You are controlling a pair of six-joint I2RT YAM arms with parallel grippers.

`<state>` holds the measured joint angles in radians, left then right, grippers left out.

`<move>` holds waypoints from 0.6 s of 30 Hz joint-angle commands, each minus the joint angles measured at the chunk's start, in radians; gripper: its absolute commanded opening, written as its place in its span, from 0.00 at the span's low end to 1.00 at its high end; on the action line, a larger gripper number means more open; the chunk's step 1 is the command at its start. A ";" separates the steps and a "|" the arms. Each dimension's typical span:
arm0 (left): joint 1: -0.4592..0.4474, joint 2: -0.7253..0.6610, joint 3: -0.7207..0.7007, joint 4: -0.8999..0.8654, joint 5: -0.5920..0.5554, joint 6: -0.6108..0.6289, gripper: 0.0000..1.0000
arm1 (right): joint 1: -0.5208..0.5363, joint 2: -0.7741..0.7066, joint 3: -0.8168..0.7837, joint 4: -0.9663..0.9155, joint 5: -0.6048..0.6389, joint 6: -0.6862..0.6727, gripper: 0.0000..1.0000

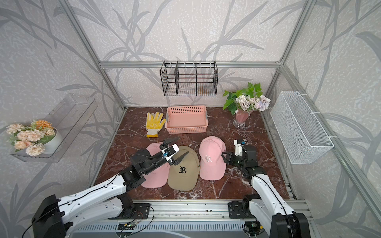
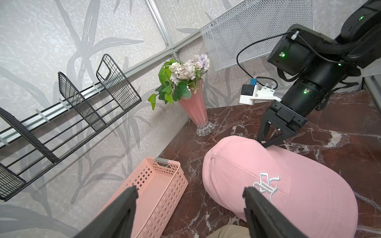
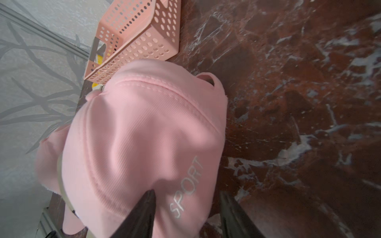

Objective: Turn the baseball cap inside out
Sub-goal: Reset both arms

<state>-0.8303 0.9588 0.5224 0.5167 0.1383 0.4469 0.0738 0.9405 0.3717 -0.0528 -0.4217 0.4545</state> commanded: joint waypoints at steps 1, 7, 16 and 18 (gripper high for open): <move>0.000 -0.010 0.023 0.010 -0.066 -0.043 0.85 | 0.000 0.024 0.038 -0.013 0.089 -0.020 0.57; 0.006 0.003 0.024 0.015 -0.224 -0.143 0.89 | 0.001 0.057 0.075 -0.046 0.163 -0.042 0.60; 0.082 0.000 0.062 -0.065 -0.376 -0.330 0.90 | 0.051 0.044 0.192 -0.081 0.219 -0.153 0.64; 0.119 -0.006 0.065 -0.083 -0.380 -0.383 0.90 | 0.097 0.095 0.268 -0.113 0.224 -0.195 0.65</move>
<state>-0.7452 0.9615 0.5518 0.4664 -0.1795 0.1761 0.1314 0.9981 0.5560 -0.1410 -0.2047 0.3370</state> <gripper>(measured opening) 0.903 0.644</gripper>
